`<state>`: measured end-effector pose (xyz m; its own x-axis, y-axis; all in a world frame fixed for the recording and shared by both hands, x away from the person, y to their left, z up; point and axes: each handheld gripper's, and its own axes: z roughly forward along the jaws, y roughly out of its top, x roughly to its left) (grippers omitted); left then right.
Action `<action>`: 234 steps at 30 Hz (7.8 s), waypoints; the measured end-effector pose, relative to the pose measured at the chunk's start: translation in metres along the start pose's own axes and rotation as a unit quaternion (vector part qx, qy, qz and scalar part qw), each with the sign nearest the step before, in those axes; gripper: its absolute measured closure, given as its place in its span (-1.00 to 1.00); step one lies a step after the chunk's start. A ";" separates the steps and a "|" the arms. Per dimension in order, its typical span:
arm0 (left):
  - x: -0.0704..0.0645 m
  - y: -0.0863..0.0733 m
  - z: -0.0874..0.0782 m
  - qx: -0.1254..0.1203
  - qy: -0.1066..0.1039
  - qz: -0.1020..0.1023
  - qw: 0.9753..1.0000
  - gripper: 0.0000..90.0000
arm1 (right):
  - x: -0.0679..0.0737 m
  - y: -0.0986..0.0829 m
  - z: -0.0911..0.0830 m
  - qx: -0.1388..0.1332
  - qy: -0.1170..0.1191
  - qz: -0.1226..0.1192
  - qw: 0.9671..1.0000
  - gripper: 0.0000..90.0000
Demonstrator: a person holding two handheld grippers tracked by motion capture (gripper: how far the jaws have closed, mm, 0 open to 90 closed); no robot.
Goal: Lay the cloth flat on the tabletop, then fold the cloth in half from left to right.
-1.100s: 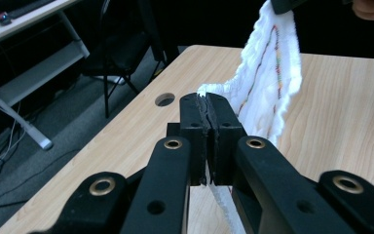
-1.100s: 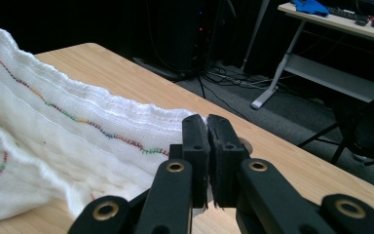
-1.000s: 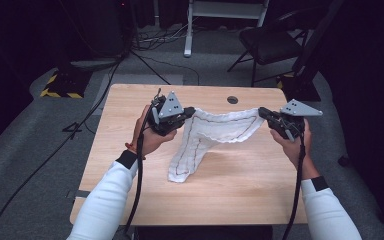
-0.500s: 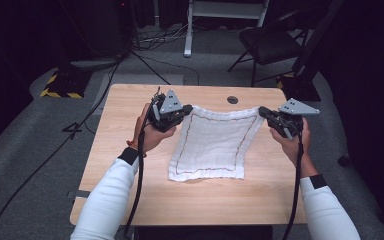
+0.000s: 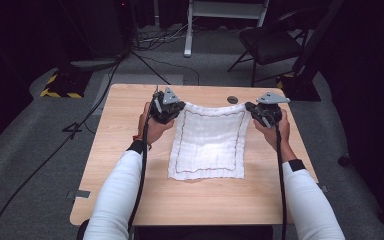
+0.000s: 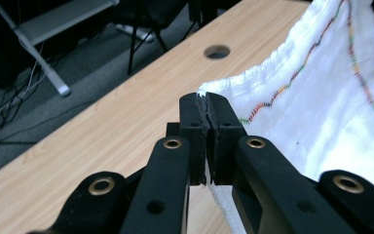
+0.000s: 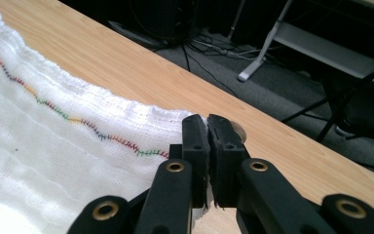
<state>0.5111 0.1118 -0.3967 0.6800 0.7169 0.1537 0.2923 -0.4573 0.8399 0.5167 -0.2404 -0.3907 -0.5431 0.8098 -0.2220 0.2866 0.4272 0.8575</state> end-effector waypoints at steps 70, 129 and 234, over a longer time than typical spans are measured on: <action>-0.121 -0.120 -0.056 0.144 -0.186 0.033 0.971 -0.13 | 0.070 -0.147 -0.093 0.134 0.195 -0.052 0.970 0.22; 0.006 -0.088 0.060 0.104 -0.051 -0.092 0.989 0.04 | 0.260 -0.060 -0.011 0.070 0.324 -0.176 0.927 0.48; -0.047 0.016 0.092 0.050 -0.076 -0.036 0.995 0.88 | 0.134 -0.065 -0.096 -0.003 0.192 -0.086 0.978 0.94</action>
<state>0.5458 0.0223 -0.4387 0.7463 0.6656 0.0081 0.4045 -0.4631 0.7886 0.3495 -0.1979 -0.4320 -0.8396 0.5150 -0.1730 0.1612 0.5403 0.8259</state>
